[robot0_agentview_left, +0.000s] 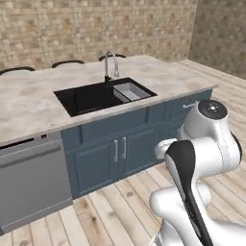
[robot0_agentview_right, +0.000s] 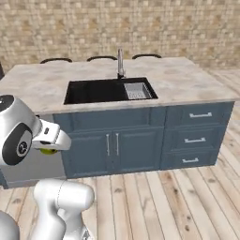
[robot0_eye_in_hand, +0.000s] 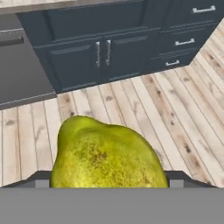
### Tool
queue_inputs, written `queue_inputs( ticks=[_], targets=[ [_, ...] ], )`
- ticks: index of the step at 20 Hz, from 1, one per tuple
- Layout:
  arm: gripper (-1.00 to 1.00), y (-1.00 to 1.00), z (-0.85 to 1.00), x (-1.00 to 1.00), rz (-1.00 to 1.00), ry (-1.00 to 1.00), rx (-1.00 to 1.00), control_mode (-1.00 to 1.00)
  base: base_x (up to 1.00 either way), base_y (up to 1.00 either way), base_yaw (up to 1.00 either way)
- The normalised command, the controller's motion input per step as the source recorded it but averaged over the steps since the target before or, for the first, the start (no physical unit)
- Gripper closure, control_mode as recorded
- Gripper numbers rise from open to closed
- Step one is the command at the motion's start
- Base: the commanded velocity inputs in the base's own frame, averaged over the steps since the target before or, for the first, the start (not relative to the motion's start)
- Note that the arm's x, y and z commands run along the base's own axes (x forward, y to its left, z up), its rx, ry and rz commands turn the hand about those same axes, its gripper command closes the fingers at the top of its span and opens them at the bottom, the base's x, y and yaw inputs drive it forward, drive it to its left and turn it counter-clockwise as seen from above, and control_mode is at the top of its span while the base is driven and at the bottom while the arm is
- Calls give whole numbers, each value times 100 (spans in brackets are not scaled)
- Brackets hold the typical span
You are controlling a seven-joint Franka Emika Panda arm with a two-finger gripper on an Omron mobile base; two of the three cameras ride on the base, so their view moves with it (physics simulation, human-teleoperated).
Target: Pick the pear and orange from the fridge and place them on the plate next to the blender to make a fruit smoothie.
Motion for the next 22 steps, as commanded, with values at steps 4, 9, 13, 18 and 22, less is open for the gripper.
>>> queue_inputs(
  ticks=[4, 9, 13, 18, 22],
  targets=[
    [100, 0, 0, 0, 0, 0, 0, 100, 35, 34, -79],
    [100, 0, 0, 0, 0, 0, 0, 100, 15, 34, -87],
    [100, 0, 0, 0, 0, 0, 0, 100, 0, 30, -87],
    [100, 0, 0, 0, 0, 0, 0, 100, 0, 29, -87],
    [100, 0, 0, 0, 0, 0, 0, 100, -2, 41, -83]
  ],
)
